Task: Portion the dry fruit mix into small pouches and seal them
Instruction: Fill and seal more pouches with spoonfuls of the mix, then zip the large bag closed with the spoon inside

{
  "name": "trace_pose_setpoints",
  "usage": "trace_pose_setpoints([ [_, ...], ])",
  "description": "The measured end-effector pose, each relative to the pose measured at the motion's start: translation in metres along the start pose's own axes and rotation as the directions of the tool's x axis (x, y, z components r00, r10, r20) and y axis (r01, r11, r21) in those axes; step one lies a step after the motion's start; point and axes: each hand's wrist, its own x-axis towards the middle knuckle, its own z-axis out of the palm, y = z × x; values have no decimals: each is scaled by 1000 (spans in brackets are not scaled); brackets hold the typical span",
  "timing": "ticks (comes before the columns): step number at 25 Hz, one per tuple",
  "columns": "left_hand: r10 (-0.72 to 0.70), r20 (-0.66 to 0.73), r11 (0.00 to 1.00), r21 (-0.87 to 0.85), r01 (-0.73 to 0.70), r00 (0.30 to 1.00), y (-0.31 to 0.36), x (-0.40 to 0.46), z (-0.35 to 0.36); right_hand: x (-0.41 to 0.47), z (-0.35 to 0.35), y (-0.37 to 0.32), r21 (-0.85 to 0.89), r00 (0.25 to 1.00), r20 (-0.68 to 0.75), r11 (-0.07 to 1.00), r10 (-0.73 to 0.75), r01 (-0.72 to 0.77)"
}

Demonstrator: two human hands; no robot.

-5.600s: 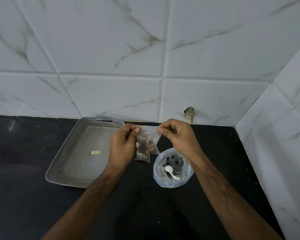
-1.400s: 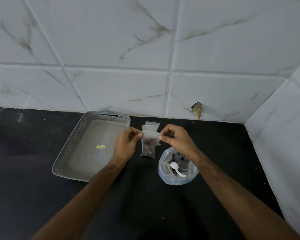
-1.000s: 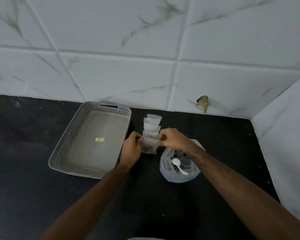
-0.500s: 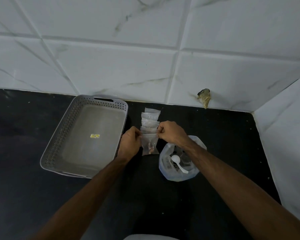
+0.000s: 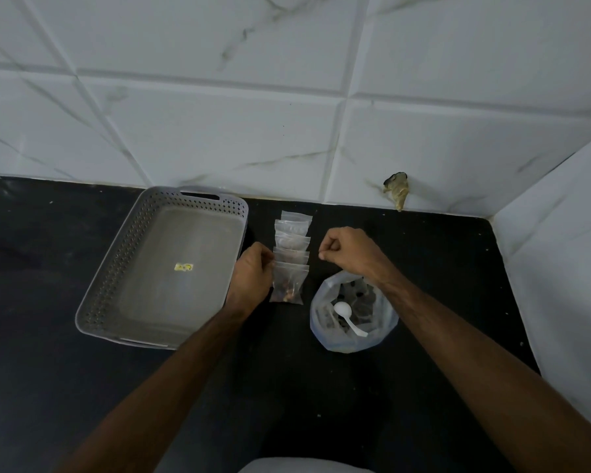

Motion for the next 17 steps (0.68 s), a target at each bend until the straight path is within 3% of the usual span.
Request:
trace_pose_setpoints([
  [3, 81, -60, 997, 5, -81, 995, 6, -10, -4, -32, -23, 9, 109, 991, -134, 994, 25, -10],
  [6, 351, -155, 936, 96, -340, 923, 22, -37, -3, -81, -28, 21, 102, 987, -121, 990, 105, -93],
  [9, 504, 17, 864, -8, -504, 864, 36, -63, 12, -122, -8, 31, -58, 988, -44, 987, 149, -152],
  [13, 501, 129, 864, -28, -502, 856, 36, -72, 41, -132, 35, 33, -384, 994, -66, 917, 87, -105],
  [17, 465, 150, 883, -5, -470, 873, 34, -75, 50, -127, 54, 35, -498, 986, -136, 853, 99, -154],
])
